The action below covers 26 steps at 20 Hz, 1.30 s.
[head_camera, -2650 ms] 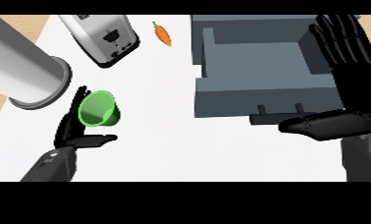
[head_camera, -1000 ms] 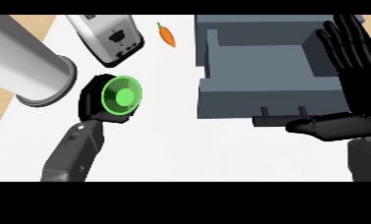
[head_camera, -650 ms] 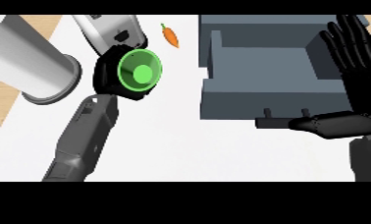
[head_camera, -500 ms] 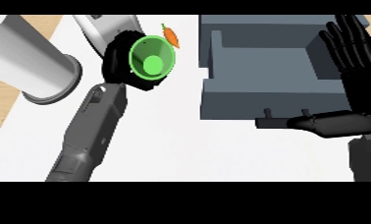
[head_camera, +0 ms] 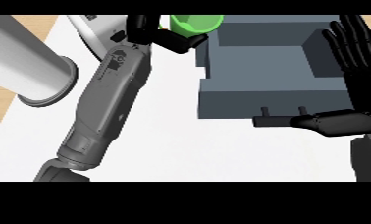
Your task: Pick up the cup, place it into the drawer and close the drawer
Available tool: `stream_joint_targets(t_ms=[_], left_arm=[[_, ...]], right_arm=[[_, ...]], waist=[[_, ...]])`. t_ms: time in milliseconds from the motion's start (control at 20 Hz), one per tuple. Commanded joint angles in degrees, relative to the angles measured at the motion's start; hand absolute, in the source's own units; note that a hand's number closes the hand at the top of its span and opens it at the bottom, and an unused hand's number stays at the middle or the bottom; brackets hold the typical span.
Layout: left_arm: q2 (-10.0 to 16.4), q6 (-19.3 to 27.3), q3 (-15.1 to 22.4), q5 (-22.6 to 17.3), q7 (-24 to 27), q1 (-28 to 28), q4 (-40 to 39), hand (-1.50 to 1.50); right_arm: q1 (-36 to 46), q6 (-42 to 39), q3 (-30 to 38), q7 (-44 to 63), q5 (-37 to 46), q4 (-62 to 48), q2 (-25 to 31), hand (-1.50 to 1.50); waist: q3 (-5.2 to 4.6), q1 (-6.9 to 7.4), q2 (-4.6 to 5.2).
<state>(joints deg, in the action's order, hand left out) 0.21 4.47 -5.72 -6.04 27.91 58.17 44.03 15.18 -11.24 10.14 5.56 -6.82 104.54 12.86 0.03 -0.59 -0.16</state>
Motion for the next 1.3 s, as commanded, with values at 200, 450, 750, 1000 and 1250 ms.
stream_joint_targets(t_ms=[200, 450, 750, 1000, 1250], left_arm=[[-0.2, 13.7, 9.8, -5.7, -10.5, 14.1, -10.4, 1.5], [-0.2, 15.1, 11.1, -7.3, -11.6, 19.4, -20.1, 1.5], [-0.2, 13.5, 17.2, -9.3, -12.2, 18.5, -26.6, 1.5], [-0.2, 10.4, 21.6, -9.0, -15.9, 19.6, -30.0, 1.5], [-0.2, 10.5, 24.9, -11.7, -16.1, 17.8, -28.0, -1.5]], right_arm=[[3.8, 0.7, -2.4, 2.1, 0.3, -0.1, -1.1, -1.5], [4.6, -0.4, -1.6, -2.1, 1.1, -3.9, -0.5, -1.5], [2.7, -3.2, -0.9, -2.5, -1.9, -2.1, 0.4, -1.5], [4.3, -2.1, -3.7, -1.1, -0.6, -0.8, -1.2, -1.5], [8.4, -2.9, -3.2, -1.4, -1.9, -4.0, -0.9, -1.5]], waist=[[0.01, -2.49, 0.59], [0.06, -3.27, 1.3], [0.11, -6.37, 1.87], [0.1, -8.68, 2.42], [0.12, -11.12, 2.93]])
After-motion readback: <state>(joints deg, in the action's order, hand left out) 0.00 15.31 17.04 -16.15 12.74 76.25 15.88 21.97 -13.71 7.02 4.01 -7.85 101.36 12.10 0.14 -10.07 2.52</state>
